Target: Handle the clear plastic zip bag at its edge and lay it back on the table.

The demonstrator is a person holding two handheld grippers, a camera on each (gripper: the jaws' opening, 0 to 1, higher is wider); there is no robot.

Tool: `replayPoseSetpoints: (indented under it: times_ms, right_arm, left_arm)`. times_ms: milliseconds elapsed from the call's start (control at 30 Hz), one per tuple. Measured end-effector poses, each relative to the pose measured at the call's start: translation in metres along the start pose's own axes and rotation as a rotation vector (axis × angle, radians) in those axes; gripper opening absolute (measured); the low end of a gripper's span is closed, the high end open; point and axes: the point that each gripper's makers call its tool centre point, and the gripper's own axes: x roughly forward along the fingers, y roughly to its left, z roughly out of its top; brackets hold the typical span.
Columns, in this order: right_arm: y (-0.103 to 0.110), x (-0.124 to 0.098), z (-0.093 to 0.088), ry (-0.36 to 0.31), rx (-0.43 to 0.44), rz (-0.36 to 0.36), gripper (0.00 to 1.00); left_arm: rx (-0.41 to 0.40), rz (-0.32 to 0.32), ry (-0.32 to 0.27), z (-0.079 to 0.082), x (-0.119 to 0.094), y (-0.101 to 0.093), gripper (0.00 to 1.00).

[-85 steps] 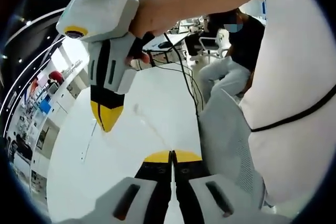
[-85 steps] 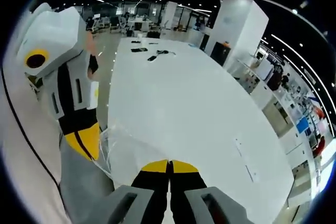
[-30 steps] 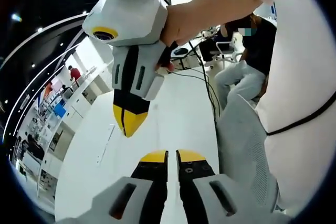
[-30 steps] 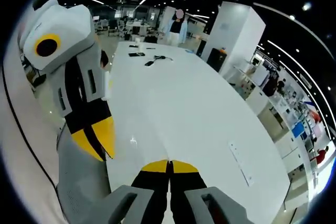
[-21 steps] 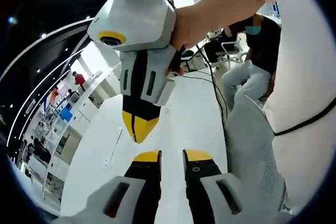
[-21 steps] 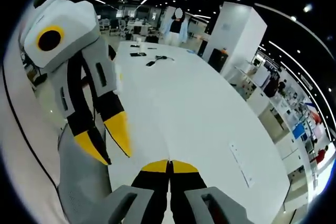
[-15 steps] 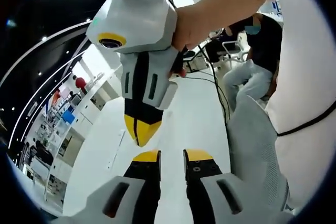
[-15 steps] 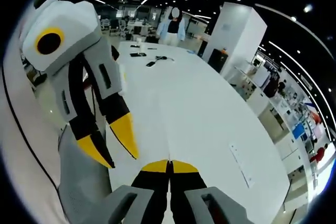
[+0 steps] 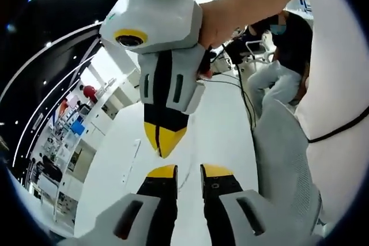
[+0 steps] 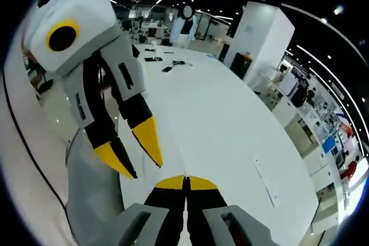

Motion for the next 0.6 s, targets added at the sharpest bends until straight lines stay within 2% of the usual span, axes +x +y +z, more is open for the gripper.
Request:
replayPoseSetpoints:
  times_ms: [100, 300, 600]
  right_arm:
    - [0.001, 0.000, 0.001, -0.003, -0.004, 0.001, 0.00]
    - [0.000, -0.001, 0.002, -0.005, 0.000, -0.002, 0.00]
    - [-0.011, -0.002, -0.001, -0.004, 0.016, -0.014, 0.00]
  left_arm:
    - [0.012, -0.022, 0.013, -0.002, 0.002, -0.004, 0.00]
    - [0.001, -0.051, 0.016, -0.003, 0.003, -0.012, 0.00]
    - [-0.012, -0.127, 0.007, -0.003, 0.002, -0.033, 0.00]
